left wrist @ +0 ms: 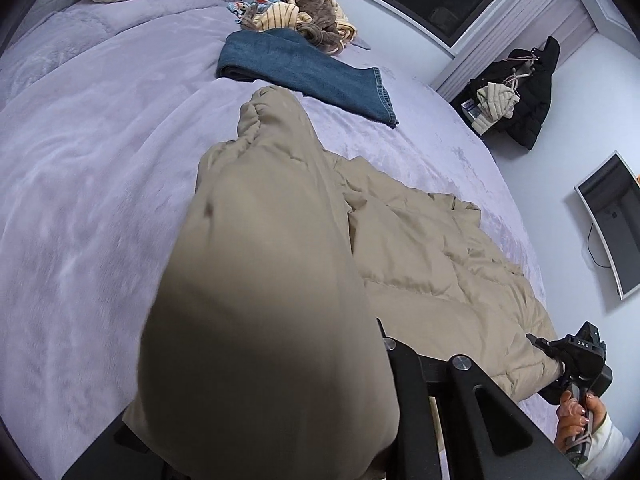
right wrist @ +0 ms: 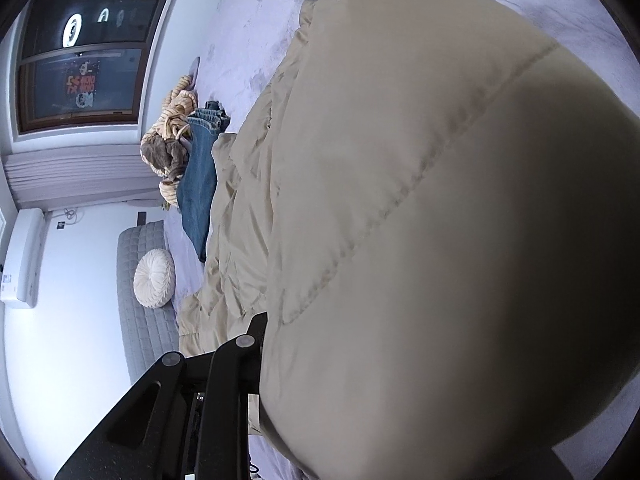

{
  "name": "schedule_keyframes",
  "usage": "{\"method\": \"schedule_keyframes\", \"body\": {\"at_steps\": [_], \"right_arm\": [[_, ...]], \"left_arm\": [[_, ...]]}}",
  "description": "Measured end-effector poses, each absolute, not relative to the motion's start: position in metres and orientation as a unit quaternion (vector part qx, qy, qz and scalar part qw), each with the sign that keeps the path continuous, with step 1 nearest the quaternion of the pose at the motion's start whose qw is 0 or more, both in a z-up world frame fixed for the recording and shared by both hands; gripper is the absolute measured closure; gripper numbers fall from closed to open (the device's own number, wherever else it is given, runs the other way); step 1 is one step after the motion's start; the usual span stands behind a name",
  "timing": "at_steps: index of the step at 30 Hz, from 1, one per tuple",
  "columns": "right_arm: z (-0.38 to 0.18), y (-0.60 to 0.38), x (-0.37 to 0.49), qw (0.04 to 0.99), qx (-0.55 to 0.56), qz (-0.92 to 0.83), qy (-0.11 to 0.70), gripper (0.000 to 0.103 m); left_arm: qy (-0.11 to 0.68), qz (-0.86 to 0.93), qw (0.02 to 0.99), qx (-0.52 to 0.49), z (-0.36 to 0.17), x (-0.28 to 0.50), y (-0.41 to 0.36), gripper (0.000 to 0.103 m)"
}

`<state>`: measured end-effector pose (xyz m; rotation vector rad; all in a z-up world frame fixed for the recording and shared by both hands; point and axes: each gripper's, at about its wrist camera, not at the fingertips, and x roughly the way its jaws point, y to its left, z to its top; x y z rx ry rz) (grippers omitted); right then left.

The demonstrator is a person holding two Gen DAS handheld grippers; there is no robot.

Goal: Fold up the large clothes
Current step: 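Fold the lifted edge over the jacket and open both tools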

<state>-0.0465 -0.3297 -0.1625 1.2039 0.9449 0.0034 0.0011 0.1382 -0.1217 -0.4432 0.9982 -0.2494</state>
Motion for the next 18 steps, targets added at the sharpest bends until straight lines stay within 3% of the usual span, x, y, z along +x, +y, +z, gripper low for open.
{"method": "schedule_keyframes", "body": {"at_steps": [11, 14, 16, 18], "right_arm": [[-0.188, -0.315, -0.138, 0.682, 0.556, 0.0, 0.474, 0.076], [-0.197, -0.31, -0.138, 0.678, 0.553, -0.01, 0.485, 0.07], [-0.193, -0.312, -0.135, 0.68, 0.536, -0.022, 0.5, 0.061], [-0.185, -0.316, -0.136, 0.687, 0.515, -0.039, 0.511, 0.052]], "left_arm": [[0.554, -0.055, 0.802, -0.215, -0.161, -0.12, 0.149, 0.08], [0.57, -0.024, 0.795, -0.204, -0.178, -0.13, 0.15, 0.066], [0.575, -0.002, 0.794, -0.198, -0.176, -0.134, 0.156, 0.05], [0.574, 0.009, 0.795, -0.196, -0.169, -0.142, 0.166, 0.05]]}}
